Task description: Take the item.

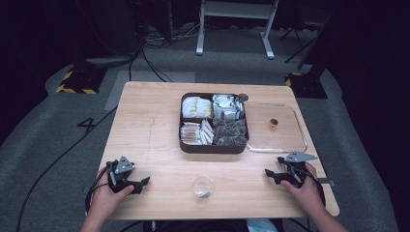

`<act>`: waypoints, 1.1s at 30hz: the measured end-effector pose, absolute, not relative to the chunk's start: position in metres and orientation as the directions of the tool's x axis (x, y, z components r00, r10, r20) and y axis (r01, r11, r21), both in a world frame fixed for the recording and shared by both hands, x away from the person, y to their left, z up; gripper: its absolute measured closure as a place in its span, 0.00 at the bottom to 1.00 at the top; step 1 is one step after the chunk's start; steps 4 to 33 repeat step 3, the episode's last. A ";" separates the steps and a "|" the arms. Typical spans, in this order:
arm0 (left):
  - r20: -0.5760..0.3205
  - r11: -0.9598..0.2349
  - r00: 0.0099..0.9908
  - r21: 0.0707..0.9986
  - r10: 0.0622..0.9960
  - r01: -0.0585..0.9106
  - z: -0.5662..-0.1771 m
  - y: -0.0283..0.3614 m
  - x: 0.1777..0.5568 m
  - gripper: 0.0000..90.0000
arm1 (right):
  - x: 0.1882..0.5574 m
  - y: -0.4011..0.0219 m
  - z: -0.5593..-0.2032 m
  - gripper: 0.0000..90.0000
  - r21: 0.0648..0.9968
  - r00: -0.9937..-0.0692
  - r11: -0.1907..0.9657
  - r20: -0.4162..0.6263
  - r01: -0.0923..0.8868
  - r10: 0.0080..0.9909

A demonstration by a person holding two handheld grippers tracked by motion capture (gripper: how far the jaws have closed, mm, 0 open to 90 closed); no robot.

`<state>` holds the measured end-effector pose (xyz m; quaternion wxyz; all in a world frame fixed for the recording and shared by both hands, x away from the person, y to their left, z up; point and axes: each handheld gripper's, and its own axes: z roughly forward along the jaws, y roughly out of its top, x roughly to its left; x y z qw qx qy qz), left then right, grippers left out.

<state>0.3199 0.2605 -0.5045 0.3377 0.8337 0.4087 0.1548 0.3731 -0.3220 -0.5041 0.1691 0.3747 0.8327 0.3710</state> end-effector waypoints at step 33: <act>-0.018 -0.438 0.618 0.689 0.786 0.577 -0.504 0.261 0.320 0.18 | 0.373 -0.322 -0.504 0.23 0.745 -0.662 0.445 -0.005 0.497 0.749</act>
